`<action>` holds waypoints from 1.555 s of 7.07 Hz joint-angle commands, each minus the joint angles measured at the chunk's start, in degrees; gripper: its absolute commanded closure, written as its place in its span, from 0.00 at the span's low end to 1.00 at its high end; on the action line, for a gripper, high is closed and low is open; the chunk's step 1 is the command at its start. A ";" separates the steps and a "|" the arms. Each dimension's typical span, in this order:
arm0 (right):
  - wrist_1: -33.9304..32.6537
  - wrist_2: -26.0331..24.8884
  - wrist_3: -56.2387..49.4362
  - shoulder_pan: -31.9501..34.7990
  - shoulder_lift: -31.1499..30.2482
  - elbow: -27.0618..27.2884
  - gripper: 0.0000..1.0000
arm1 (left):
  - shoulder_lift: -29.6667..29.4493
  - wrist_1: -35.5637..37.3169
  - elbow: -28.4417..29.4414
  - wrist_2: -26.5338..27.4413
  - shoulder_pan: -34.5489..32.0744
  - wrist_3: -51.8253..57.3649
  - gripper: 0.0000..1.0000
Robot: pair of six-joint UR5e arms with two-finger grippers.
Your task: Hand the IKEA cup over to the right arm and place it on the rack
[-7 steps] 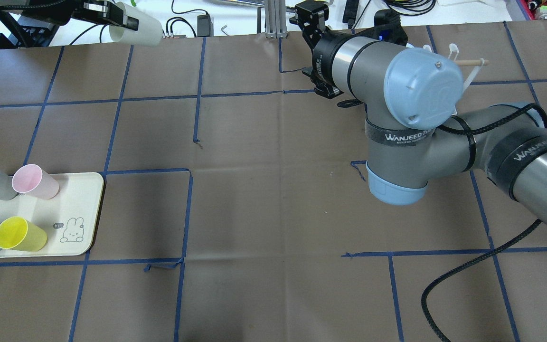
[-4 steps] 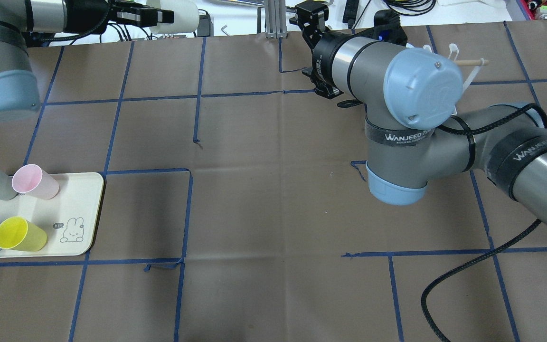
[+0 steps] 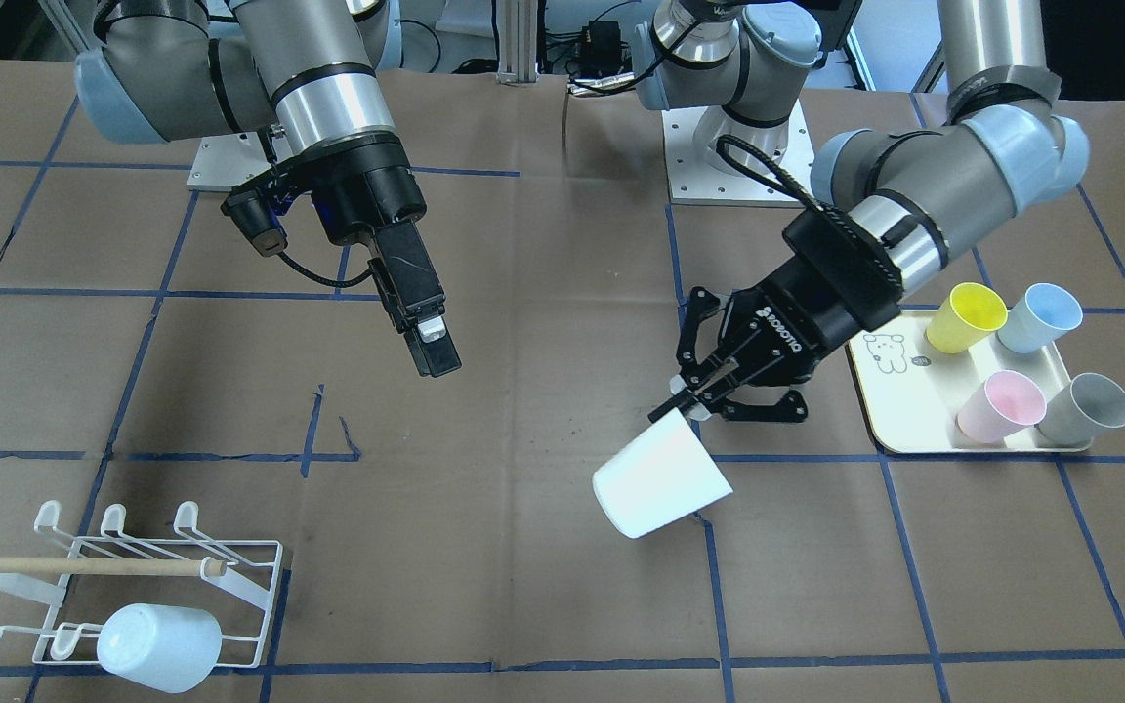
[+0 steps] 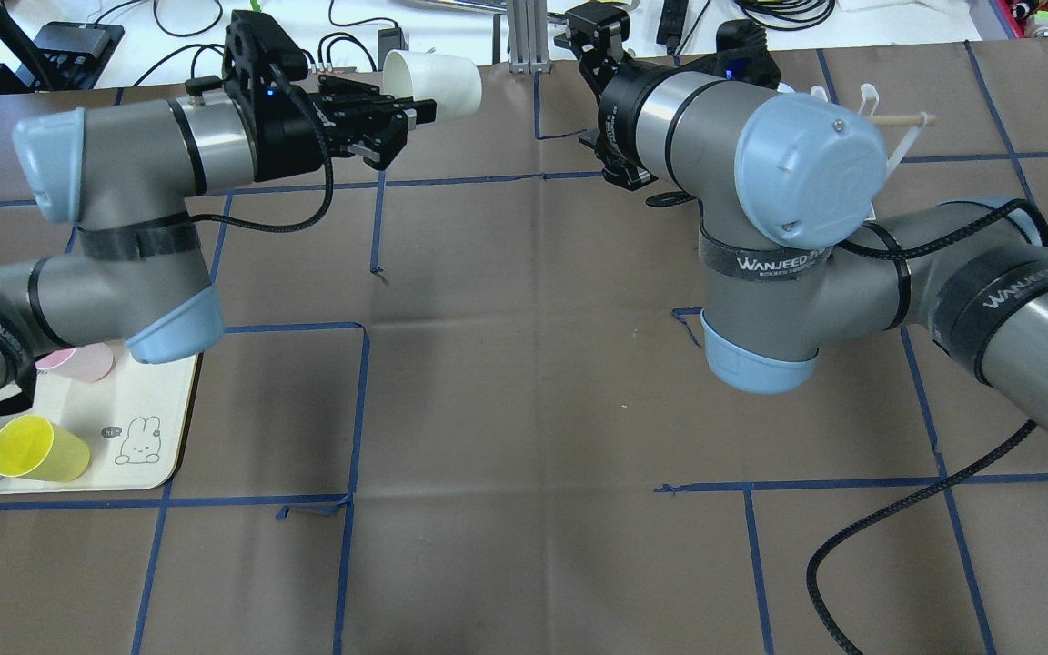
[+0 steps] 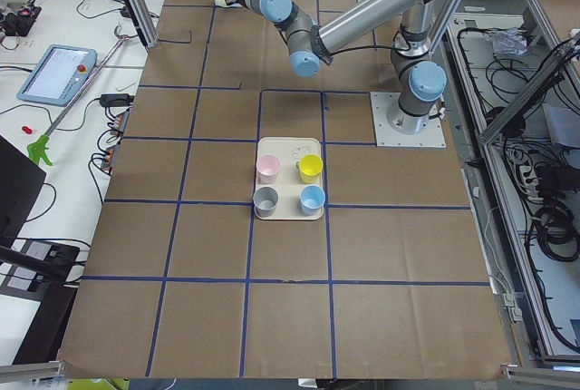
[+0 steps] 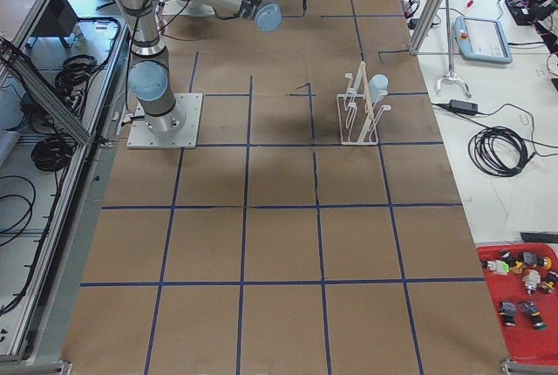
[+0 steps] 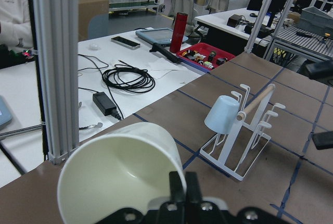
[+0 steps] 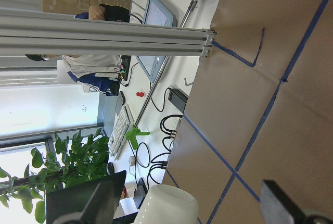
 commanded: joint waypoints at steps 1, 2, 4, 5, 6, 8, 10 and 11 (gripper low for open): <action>-0.04 0.00 0.00 0.00 0.00 0.01 0.00 | -0.19 13.72 -6.43 -0.09 -1.20 -4.93 0.98; 0.05 0.00 0.00 0.00 0.00 0.01 0.00 | -0.11 14.11 -6.53 -0.18 -1.55 -6.34 0.98; 0.05 0.00 0.00 0.00 0.00 0.28 0.00 | -0.10 16.82 -6.70 -0.27 -2.52 -10.99 0.99; 0.13 0.00 0.00 0.35 -0.44 1.32 0.00 | 0.07 16.92 -6.71 -1.14 -2.43 -12.67 0.99; 0.05 0.00 0.00 2.01 -1.75 2.20 0.00 | 0.16 17.01 -6.62 -1.41 -2.43 -13.38 0.99; 0.05 -1.05 0.09 3.34 -3.07 6.76 0.00 | 0.16 17.01 -6.44 -1.41 -2.26 -13.48 0.99; 2.14 -0.79 0.87 3.78 -4.30 7.31 0.00 | 0.16 17.10 -6.44 -1.41 -2.17 -13.48 0.99; 2.77 -0.44 2.53 4.22 -4.57 6.96 0.00 | 0.16 17.01 -6.44 -1.32 -2.26 -13.48 0.99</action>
